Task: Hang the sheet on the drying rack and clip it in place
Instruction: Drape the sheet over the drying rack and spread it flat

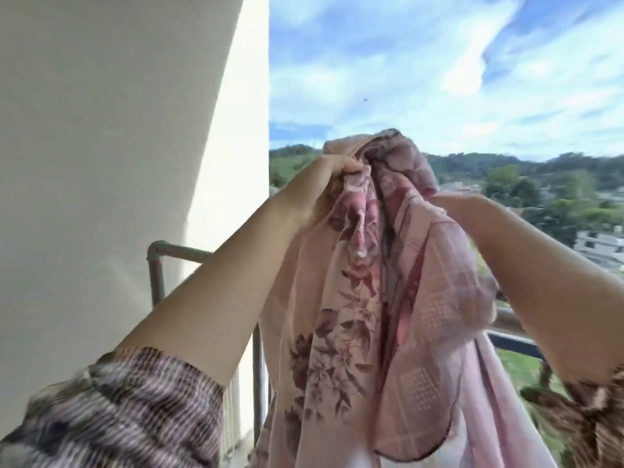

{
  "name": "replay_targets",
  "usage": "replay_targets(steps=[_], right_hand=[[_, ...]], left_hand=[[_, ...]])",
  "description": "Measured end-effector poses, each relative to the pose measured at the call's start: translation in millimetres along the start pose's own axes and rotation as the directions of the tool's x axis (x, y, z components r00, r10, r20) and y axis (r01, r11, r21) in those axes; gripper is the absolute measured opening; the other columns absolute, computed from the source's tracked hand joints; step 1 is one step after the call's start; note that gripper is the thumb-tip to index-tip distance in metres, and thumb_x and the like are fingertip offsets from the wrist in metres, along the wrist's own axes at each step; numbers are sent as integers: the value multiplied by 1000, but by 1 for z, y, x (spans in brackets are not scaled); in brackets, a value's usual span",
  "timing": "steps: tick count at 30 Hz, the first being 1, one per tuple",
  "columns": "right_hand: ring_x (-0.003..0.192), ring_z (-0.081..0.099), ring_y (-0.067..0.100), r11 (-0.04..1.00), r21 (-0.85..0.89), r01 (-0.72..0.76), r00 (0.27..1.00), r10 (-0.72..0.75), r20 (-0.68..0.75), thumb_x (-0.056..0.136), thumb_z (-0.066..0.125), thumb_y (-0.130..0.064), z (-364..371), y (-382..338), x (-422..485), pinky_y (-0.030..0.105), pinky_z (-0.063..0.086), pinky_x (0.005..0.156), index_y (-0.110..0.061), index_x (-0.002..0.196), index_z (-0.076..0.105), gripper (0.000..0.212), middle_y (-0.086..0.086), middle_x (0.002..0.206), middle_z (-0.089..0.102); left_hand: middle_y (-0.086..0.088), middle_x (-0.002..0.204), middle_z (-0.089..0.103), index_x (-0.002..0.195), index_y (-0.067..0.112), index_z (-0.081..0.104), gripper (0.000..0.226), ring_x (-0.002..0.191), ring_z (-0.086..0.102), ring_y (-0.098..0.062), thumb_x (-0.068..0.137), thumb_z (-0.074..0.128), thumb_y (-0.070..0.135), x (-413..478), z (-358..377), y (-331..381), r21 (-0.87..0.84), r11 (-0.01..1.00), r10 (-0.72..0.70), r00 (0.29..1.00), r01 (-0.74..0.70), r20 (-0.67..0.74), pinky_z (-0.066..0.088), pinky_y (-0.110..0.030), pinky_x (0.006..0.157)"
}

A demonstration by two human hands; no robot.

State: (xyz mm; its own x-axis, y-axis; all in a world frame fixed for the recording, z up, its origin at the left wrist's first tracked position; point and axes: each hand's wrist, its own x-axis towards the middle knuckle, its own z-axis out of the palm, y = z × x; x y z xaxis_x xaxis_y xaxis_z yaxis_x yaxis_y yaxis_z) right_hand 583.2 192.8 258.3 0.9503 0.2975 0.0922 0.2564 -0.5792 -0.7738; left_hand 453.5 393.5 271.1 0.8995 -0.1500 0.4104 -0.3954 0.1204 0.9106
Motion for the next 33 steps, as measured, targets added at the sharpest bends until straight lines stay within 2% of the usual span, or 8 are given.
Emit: replay_targets(steps=[3,6,8,11,16,22,28,33], right_hand=[[80,69,24,978,91,-187,929,146,341,95,52,-36,2,17,-37,38,56,77,-6,116,55,37,7,92,70],[78,63,22,963,-140,-229,934,258,247,102,33,-38,9,25,-77,38,53,73,-10,135,45,45,7,103,64],[97,60,27,966,-190,-173,969,202,144,103,34,-32,18,19,-98,44,47,90,-8,136,45,43,10,115,63],[102,61,23,969,-235,-75,996,83,22,98,48,-37,32,11,-126,43,45,98,-13,127,59,39,2,108,67],[71,59,4,888,-458,47,972,-147,-184,87,64,-41,57,11,-169,17,41,58,-14,101,71,31,-4,89,68],[99,57,19,874,-485,-10,628,-372,-683,85,66,-24,79,60,-212,26,37,80,-8,103,69,24,7,106,69],[96,45,24,947,-303,-105,335,-253,-908,80,70,-37,118,95,-239,29,38,84,-3,110,48,50,12,105,48],[49,60,25,999,31,-31,722,44,-690,83,62,-55,138,88,-239,25,50,41,-10,78,64,45,4,63,66]], left_hand=[[-9,72,55,76,10,57,18,60,52,-18,91,46,12,0,12,-47,149,970,-198,980,193,19,42,-27,60],[-15,106,62,103,4,64,22,95,59,-25,93,47,13,10,13,-73,378,883,-275,959,278,-63,46,-33,84],[-16,114,64,112,4,64,27,106,61,-24,95,43,7,7,13,-70,616,759,-132,977,209,-169,46,-35,95],[-13,84,66,75,6,66,26,72,61,-15,93,49,14,-17,7,-69,714,699,44,994,41,-100,44,-32,102],[-5,130,58,125,12,59,38,122,50,-21,94,49,31,-75,-12,-111,830,557,391,890,-25,-235,34,-26,100],[-5,113,50,118,10,49,35,110,47,-20,95,46,36,-122,-16,-156,546,836,281,819,47,-500,39,-30,89],[9,98,70,106,28,66,53,92,65,-7,83,42,70,-125,-19,-155,342,933,-24,967,112,-252,51,-22,86],[9,80,62,100,18,66,23,76,57,-2,96,50,34,-124,-21,-142,494,869,148,939,27,-311,43,-11,66]])
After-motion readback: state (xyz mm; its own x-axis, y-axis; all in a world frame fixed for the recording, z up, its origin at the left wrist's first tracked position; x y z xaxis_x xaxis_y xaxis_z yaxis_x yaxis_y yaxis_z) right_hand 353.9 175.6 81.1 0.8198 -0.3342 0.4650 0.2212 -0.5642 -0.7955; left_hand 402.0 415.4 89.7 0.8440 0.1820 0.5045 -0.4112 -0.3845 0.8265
